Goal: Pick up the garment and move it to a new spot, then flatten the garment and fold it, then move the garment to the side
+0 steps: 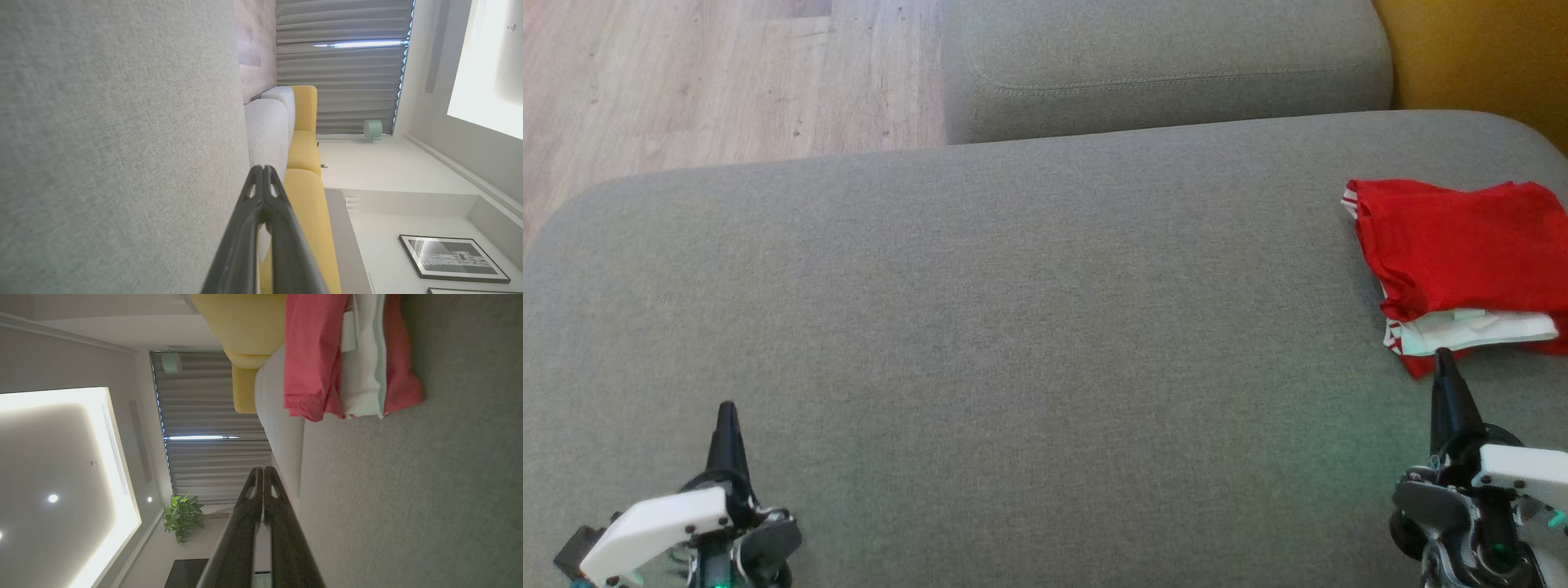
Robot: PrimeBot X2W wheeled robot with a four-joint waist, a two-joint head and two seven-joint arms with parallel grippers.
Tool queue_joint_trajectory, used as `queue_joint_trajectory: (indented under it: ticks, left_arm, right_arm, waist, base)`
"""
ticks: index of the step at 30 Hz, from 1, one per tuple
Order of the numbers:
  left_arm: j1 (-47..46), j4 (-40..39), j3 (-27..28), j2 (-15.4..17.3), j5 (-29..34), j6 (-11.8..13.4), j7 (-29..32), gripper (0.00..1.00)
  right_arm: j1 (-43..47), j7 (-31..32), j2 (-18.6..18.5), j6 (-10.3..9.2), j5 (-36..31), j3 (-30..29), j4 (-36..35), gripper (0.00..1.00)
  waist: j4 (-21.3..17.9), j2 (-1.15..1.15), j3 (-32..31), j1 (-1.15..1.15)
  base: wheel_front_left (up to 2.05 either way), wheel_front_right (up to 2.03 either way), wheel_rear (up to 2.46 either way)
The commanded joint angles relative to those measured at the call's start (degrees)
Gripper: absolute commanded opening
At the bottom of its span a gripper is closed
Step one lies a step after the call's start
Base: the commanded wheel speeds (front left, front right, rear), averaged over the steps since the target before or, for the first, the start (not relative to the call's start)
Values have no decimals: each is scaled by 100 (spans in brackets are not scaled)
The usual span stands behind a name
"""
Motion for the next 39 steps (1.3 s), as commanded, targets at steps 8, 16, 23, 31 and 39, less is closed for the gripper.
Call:
queue_joint_trajectory:
  ticks: [8, 16, 23, 31, 39]
  left_arm:
    - [-314, -212, 239, 47, -133, -41, 56, 0]
    - [-314, -213, 239, 47, -134, -41, 56, 0]
    - [-314, -213, 239, 47, -134, -41, 56, 0]
    - [-314, -213, 239, 47, -134, -41, 56, 0]
    - [-314, -213, 239, 47, -134, -41, 56, 0]
  right_arm:
    - [-318, 57, -26, -4, 164, 100, -248, 0]
    - [-318, 57, -26, -4, 164, 100, -248, 0]
    - [-318, 57, -26, -4, 165, 100, -248, 0]
    - [-318, 57, -26, -4, 165, 100, -248, 0]
    - [-318, 57, -26, -4, 165, 100, -248, 0]
  waist:
    - [3, 0, 1, 0]
    - [3, 0, 1, 0]
    - [3, 0, 1, 0]
    - [3, 0, 1, 0]
    - [3, 0, 1, 0]
  base:
    - [0, 0, 0]
    - [0, 0, 0]
    - [0, 0, 0]
    - [0, 0, 0]
    - [0, 0, 0]
